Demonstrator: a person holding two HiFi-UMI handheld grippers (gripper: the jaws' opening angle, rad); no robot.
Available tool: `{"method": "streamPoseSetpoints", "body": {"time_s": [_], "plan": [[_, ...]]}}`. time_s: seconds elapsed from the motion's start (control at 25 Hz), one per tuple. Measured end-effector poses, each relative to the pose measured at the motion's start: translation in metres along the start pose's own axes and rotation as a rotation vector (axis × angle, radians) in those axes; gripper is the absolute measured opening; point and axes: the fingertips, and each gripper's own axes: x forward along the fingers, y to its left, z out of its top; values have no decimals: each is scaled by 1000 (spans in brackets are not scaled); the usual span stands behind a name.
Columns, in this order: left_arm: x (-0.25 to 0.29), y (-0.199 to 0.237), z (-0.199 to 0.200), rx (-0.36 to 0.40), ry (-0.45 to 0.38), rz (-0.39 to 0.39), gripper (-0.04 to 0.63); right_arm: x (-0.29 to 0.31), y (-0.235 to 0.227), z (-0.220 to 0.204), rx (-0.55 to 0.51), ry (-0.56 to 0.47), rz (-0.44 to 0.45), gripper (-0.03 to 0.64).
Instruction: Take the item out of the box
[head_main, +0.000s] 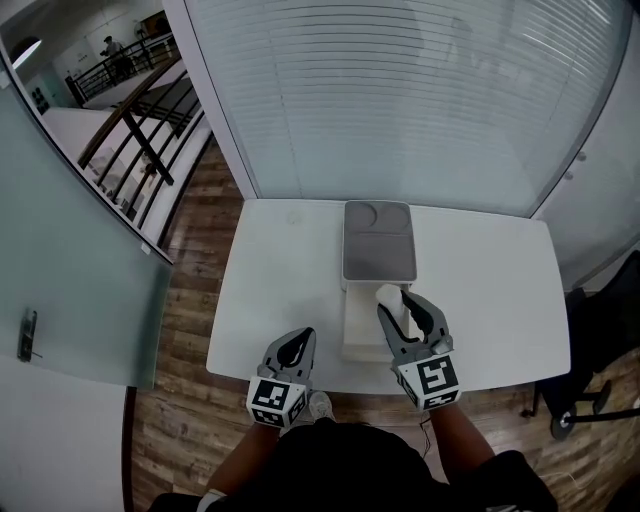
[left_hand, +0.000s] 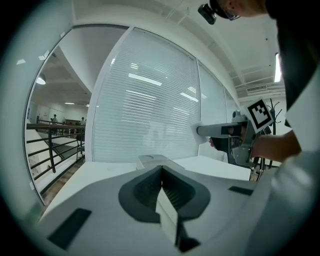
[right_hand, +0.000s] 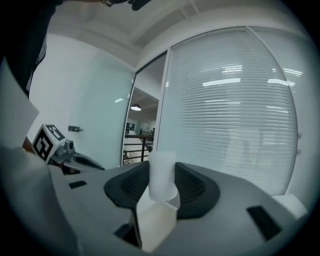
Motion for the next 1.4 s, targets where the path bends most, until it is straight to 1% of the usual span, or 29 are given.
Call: {"method": "streamPoseSetpoints", "body": {"time_s": [0.16, 0.28, 0.36, 0.48, 0.6, 0.68, 0.8, 1.12, 1.28, 1.4], "plan": [[1, -9, 10, 17, -21, -15, 11, -20, -15, 25, 60, -90, -39, 167], [-1, -8, 12, 17, -21, -3, 11, -31, -19, 37, 89, -142, -63, 167], [-4, -4, 13, 9, -25, 9, 11, -37, -18, 41, 94, -165, -76, 167], [-9, -2, 15, 18, -30, 17, 11, -46, -17, 42, 98, -189, -92, 167], [-12, -3, 16, 21, -33, 25, 11, -55, -23, 44, 133, -220, -108, 167], [-15, -1, 15, 8, -35, 38, 11, -59, -28, 46, 151, -239, -119, 167], [-18, 2, 12, -3, -32, 51, 11, -60, -32, 48, 154, -249, -130, 167], [-24, 0, 7, -4, -29, 47, 11, -62, -25, 46, 135, -244, -128, 167], [-27, -7, 10, 3, -34, 33, 11, -64, -21, 49, 117, -248, -132, 167], [-30, -11, 19, 35, -48, 32, 11, -64, -20, 53, 105, -257, -130, 167]]}}
